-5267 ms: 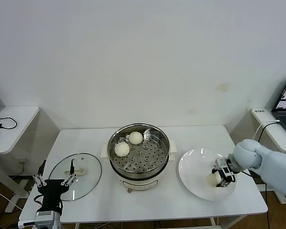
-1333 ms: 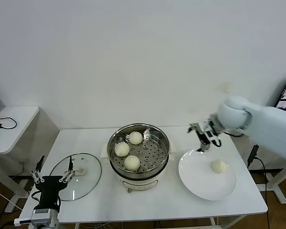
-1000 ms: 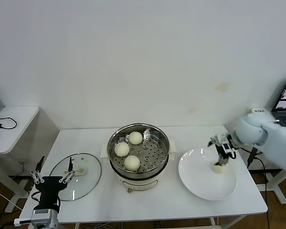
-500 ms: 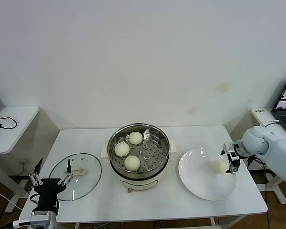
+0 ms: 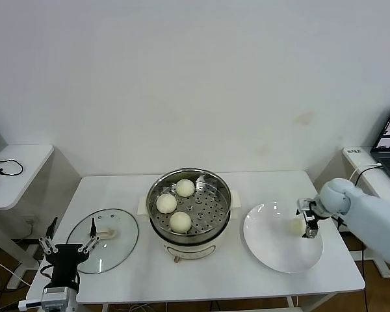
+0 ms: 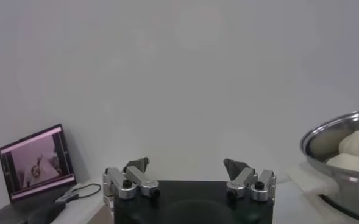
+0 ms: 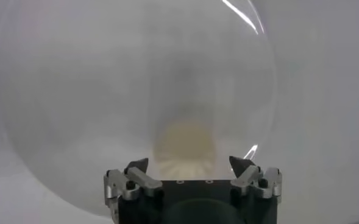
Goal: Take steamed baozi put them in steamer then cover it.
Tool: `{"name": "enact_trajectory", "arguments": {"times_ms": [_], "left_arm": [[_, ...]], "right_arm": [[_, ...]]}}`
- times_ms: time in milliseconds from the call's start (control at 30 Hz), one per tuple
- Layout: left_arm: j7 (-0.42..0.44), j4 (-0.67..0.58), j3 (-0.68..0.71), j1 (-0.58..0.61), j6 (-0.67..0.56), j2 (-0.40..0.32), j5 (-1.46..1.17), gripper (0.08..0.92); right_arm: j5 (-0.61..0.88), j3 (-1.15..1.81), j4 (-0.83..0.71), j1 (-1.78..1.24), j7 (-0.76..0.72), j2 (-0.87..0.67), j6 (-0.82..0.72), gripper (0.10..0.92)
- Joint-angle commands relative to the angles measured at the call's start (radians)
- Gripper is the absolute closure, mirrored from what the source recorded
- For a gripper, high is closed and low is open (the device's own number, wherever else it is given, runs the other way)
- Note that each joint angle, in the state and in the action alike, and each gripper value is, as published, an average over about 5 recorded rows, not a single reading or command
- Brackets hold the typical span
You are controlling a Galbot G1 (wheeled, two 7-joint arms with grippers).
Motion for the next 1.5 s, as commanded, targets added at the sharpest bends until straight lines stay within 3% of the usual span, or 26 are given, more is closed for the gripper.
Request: {"name": "enact_trajectory", "arguments": {"times_ms": [33,600,1000,1200,1500], "left_arm": [[0.000,0.001,0.000,0.000,0.000,-0.001,0.000,0.177],[-0.003,-0.007,0.001,0.009,-0.002,0.000,0.003,0.177],[0.002,-0.005,0.022,-0.004,0.001,-0.006,0.002,0.177],[0.002,-0.013,0.026,-0.007,0.004,-0.008,-0.001,0.177],[0.003,-0.022,0.032,-0.011,0.014,-0.008,-0.001,0.177]], "right_arm": [[-0.029,0.016,-0.048,-0.018,0.003,0.039,0.006,0.259],[0.035,-0.023,0.042,0.077,-0.048,-0.035,-0.013,0.425],[0.275,-0.323,0.269,0.535,-0.046,-0.082,-0.113,0.427],[0.457,-0.480,0.340,0.771,-0.009,0.005,-0.186,0.422],[0.724,-0.553,0.411,0.833,0.099,0.168,-0.339,0.414]]}}
